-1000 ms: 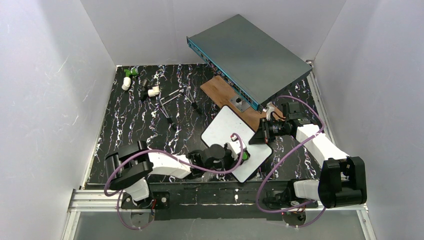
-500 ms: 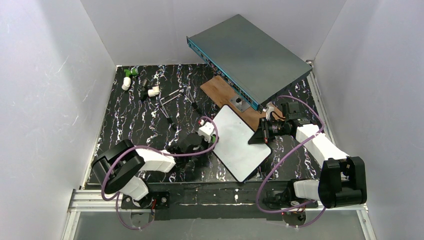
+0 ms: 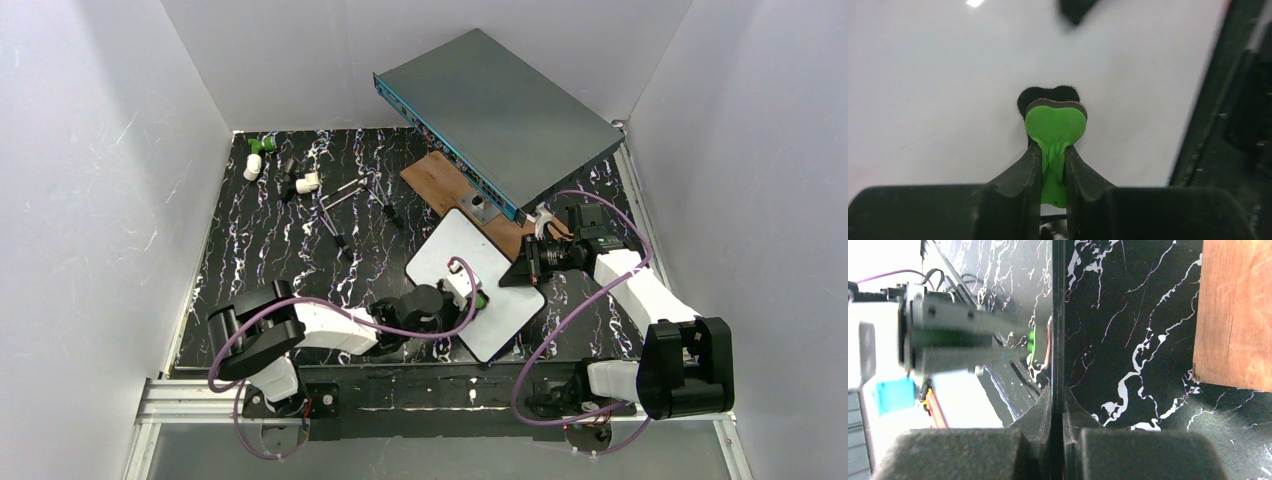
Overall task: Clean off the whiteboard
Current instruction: Erase the whiteboard using the whiteboard, then place the whiteboard eraser at the center of the board.
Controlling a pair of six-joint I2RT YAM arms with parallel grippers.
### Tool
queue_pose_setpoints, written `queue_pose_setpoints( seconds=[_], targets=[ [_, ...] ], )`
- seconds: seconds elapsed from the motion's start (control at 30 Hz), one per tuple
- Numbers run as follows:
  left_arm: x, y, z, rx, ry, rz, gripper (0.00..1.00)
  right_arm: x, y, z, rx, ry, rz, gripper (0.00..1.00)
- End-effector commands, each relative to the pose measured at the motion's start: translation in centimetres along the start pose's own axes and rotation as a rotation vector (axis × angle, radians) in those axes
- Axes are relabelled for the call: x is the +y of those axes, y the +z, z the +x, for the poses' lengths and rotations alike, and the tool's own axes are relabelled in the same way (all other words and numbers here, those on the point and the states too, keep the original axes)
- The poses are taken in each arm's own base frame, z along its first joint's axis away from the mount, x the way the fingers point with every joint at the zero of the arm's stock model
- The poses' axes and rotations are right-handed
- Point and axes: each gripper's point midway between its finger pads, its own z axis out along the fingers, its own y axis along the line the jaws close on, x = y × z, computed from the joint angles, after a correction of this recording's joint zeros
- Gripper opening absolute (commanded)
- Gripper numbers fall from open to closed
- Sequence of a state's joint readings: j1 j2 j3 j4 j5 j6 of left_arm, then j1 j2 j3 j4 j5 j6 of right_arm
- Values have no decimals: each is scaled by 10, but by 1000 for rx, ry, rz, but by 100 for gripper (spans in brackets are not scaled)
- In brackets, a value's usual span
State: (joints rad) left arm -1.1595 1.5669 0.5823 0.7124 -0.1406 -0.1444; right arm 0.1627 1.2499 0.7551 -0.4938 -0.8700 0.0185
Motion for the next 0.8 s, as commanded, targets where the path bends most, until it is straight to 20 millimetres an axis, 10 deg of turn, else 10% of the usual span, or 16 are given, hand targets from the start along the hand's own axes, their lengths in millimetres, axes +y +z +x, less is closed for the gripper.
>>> queue_pose_setpoints(
  seconds=[0.0, 0.33, 0.57, 0.77],
  targets=[
    [-43, 4, 16, 28, -78, 160, 0, 27, 1, 4, 21, -39, -118, 1],
    [68, -88, 45, 158, -356, -263, 0, 29, -1, 3, 13, -75, -120, 1],
    [94, -153, 103, 358, -498, -491, 16, 30, -3, 2, 8, -86, -118, 1],
    [99, -161, 122, 448, -524, -565, 36, 31, -3, 2, 9, -85, -122, 1]
  ],
)
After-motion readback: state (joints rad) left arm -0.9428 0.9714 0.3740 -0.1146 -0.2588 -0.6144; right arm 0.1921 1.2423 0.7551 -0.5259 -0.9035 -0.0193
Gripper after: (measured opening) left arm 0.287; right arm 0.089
